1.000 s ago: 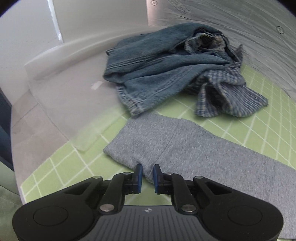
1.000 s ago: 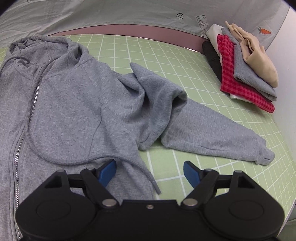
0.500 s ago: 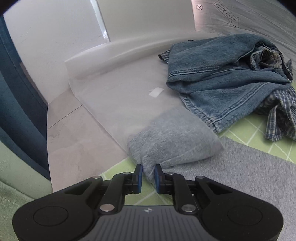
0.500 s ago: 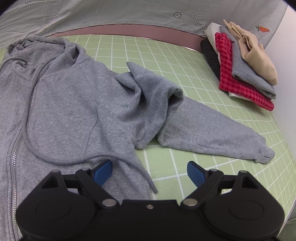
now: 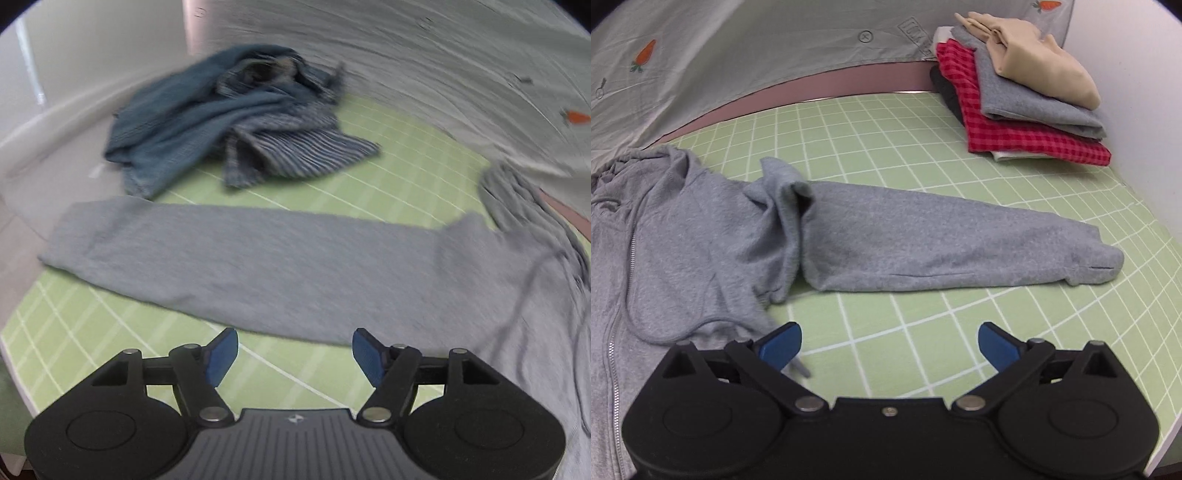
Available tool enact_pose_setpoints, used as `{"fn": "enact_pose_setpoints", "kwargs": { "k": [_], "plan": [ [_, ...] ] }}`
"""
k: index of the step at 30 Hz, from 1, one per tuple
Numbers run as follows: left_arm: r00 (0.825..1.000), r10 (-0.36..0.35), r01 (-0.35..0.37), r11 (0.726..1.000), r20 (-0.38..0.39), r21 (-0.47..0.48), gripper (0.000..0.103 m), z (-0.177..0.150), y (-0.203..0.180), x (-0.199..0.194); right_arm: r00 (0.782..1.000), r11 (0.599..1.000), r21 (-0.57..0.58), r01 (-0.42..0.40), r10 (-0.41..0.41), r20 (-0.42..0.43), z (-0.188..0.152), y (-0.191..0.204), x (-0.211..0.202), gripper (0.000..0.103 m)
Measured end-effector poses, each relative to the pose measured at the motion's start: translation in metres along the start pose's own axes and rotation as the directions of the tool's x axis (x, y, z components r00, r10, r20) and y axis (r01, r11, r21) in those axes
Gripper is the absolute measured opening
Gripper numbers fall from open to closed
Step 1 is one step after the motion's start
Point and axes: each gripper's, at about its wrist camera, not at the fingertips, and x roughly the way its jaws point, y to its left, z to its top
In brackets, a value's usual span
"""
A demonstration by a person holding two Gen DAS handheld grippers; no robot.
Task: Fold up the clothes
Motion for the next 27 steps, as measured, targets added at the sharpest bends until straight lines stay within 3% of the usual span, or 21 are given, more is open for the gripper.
{"fn": "enact_pose_setpoints", "kwargs": {
  "k": [3,6,10,15,18,21,23,26,27],
  "plan": [
    [0.996,-0.058,0.063,0.995,-0.060,0.083,0.070,-0.026,-0.046,0.003,1.000,1.000,0.023,0.015,-0.015,-0.005,0.006,-0.026,0.012,0.103],
    [0.994,-0.057,0.071,0.985,-0.096,0.157,0.072,-0.046,-0.078,0.005,1.000,0.999,0.036,0.026,-0.026,0.003,0.014,-0.051,0.023,0.103],
    [0.992,-0.014,0.042,0.974,-0.126,0.222,0.072,-0.058,-0.103,0.013,0.999,0.998,0.055,0.041,-0.042,0.014,0.024,-0.085,0.038,0.103],
    [0.988,0.048,-0.015,0.976,-0.147,0.218,0.077,-0.055,-0.112,0.022,0.996,0.989,0.119,0.085,-0.088,0.025,0.044,-0.134,0.067,0.102],
    [0.982,0.073,-0.038,0.980,-0.174,0.196,0.078,-0.048,-0.112,0.026,0.997,0.987,0.142,0.077,-0.080,0.014,0.053,-0.153,0.081,0.083],
    [0.978,0.110,-0.069,0.971,-0.175,0.227,0.082,-0.045,-0.118,0.029,0.997,0.988,0.134,0.075,-0.077,0.010,0.061,-0.167,0.091,0.052],
    [0.977,0.137,-0.093,0.963,-0.163,0.255,0.084,-0.046,-0.123,0.030,0.996,0.993,0.084,0.081,-0.082,0.017,0.063,-0.167,0.092,0.015],
    [0.976,0.153,-0.109,0.960,-0.157,0.257,0.086,-0.046,-0.126,0.030,0.992,0.992,0.046,0.119,-0.120,0.023,0.064,-0.177,0.095,0.011],
    [0.975,0.153,-0.110,0.962,-0.158,0.252,0.087,-0.046,-0.126,0.031,0.984,0.984,0.049,0.174,-0.175,0.016,0.065,-0.185,0.097,0.011]
  ]
}}
